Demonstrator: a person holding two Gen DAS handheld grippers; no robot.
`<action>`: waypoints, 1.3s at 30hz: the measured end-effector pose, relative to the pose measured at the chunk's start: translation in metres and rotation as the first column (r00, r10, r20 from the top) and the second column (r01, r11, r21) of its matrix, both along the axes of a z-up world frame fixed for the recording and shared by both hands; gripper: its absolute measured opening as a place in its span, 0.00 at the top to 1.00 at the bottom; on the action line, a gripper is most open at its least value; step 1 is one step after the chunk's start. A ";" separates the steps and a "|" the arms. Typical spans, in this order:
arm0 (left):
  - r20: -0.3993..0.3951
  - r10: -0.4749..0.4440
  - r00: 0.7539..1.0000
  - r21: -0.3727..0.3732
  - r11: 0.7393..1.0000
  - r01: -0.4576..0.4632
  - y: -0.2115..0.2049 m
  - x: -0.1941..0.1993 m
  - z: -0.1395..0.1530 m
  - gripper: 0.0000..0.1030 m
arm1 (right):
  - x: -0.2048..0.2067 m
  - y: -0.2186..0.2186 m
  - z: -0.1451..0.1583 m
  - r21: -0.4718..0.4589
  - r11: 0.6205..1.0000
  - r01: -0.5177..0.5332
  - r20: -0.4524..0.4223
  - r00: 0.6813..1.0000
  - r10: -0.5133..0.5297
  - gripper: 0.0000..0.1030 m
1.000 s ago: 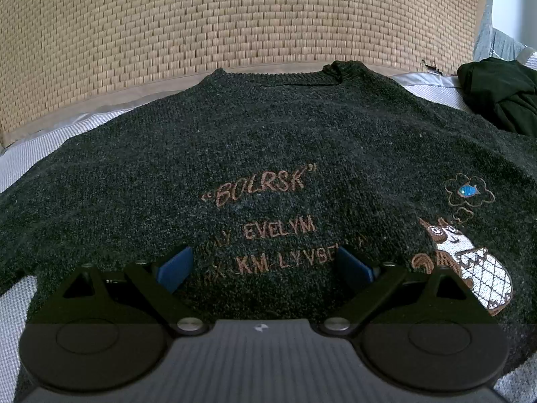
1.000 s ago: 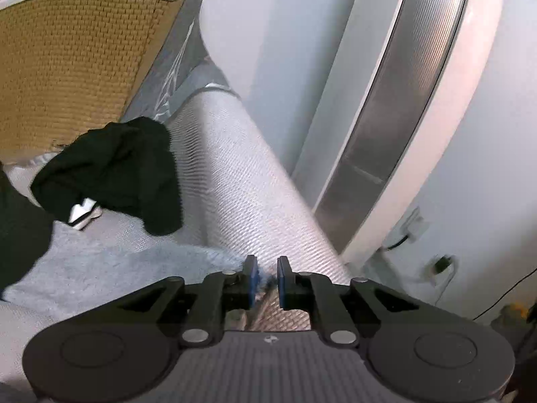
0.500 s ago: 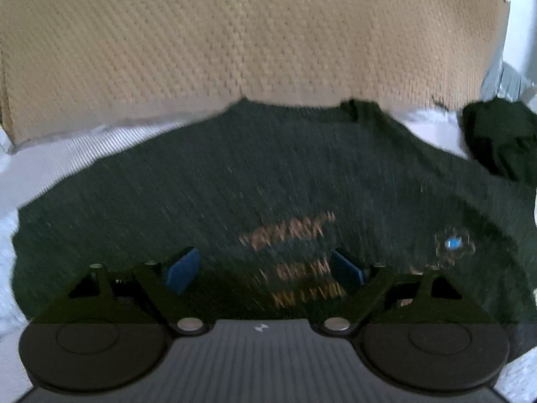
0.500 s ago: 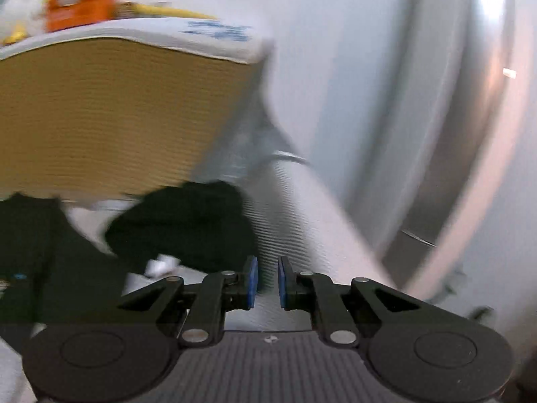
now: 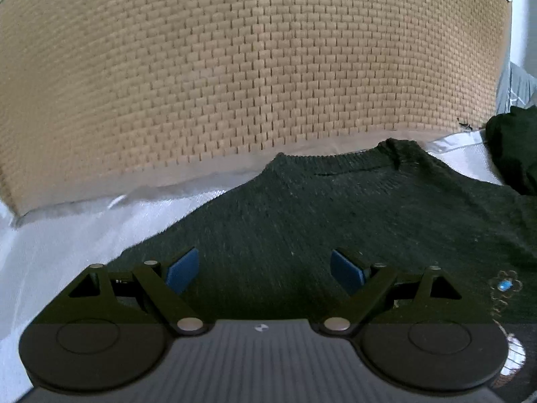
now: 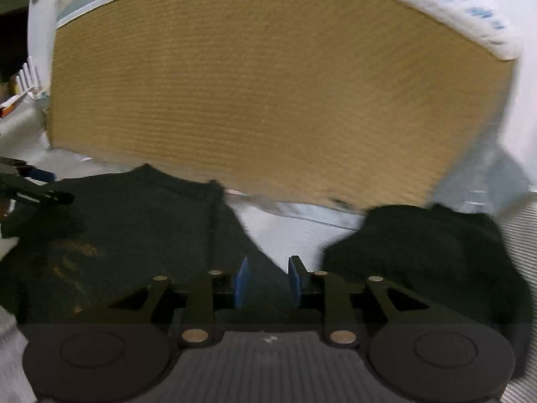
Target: Fold clothes
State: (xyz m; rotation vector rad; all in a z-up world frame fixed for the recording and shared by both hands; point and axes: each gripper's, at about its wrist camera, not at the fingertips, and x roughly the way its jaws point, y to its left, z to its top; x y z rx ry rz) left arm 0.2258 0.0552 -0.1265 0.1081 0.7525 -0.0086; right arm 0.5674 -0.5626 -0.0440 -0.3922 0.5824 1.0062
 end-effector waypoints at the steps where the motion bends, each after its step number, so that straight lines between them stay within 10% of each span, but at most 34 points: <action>1: 0.005 -0.005 1.000 0.000 1.000 0.005 0.002 0.007 -0.001 0.14 | 0.002 0.015 -0.004 0.001 1.000 -0.016 -0.015 1.000 0.016 0.72; 16: -0.020 -0.116 0.993 0.014 0.993 0.117 0.021 0.081 -0.034 0.11 | 0.018 0.143 -0.065 -0.079 0.987 -0.138 -0.023 0.990 0.136 0.54; 19: -0.054 -0.168 0.984 0.000 0.986 0.169 0.022 0.095 -0.041 0.06 | 0.021 0.157 -0.073 -0.098 0.986 -0.133 0.002 0.991 0.134 0.33; 39: -0.102 -0.291 0.951 -0.129 0.952 0.277 0.034 0.134 -0.059 0.00 | 0.060 0.194 -0.099 -0.076 0.989 -0.125 -0.128 0.985 0.114 0.32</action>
